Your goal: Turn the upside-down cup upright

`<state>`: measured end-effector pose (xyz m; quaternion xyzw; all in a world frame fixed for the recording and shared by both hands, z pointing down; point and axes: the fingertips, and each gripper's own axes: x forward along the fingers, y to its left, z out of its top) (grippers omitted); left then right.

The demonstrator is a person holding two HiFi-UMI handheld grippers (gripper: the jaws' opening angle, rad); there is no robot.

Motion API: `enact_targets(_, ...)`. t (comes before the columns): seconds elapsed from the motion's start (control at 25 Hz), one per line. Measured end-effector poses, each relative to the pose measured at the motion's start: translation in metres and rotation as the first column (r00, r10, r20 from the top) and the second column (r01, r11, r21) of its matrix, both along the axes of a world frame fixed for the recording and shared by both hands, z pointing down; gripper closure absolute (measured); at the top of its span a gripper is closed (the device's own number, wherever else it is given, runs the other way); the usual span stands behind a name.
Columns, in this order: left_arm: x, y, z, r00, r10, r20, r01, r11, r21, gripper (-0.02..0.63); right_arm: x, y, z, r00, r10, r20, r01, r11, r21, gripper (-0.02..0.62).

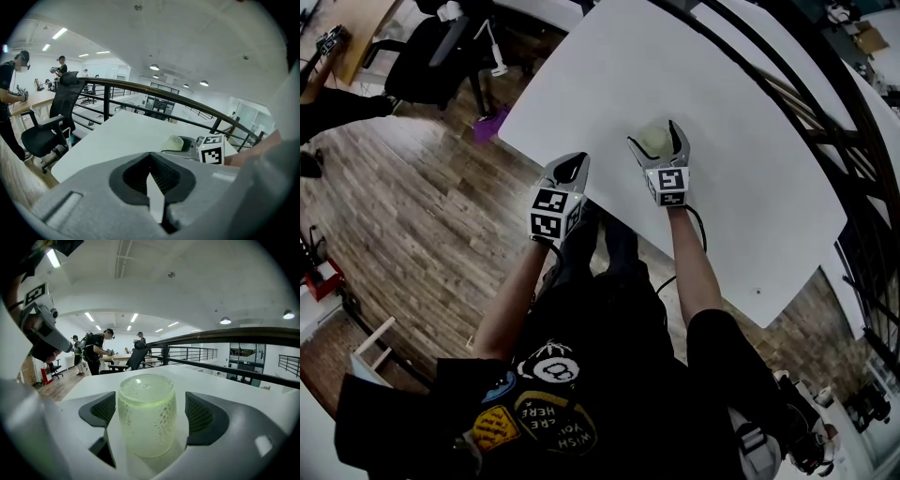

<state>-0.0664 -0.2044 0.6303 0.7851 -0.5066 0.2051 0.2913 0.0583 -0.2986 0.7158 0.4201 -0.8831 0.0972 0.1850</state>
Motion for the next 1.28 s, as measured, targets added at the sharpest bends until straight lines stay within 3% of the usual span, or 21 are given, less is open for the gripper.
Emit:
enact_targets(0.2,0.005,0.001,-0.005,1.000,0.004,-0.016,-0.004,1.000,0.016,0.601,0.018,0.015,-0.034,0.997,0.048,0.060,-0.050,0.998,0.030,0.183)
enact_targets(0.44,0.018,0.010,-0.024,0.999,0.015,-0.046,-0.012,0.998,0.062,0.601,0.052,0.050,-0.084,0.988,0.133,0.073,-0.139,0.987,0.083,0.355)
enact_targets(0.64,0.033,0.009,-0.067,0.995,0.056,-0.078,-0.043,0.985,0.166,0.601,0.073,0.082,-0.137,0.958,0.258,0.124,-0.272,0.955,0.118,0.491)
enact_targets(0.76,0.041,0.011,-0.097,0.993,0.088,-0.077,-0.067,0.968,0.241,0.601,0.082,0.102,-0.170,0.928,0.327,0.180,-0.350,0.929,0.116,0.531)
enact_targets(1.0,0.064,0.043,-0.140,0.989,0.146,-0.036,-0.127,0.939,0.321,0.601,0.100,0.154,-0.230,0.885,0.373,0.279,-0.412,0.906,0.098,0.583)
enact_targets(1.28,0.069,0.046,-0.151,0.988,0.145,-0.060,-0.117,0.935,0.336,0.601,0.102,0.155,-0.244,0.884,0.399,0.244,-0.424,0.904,0.059,0.597)
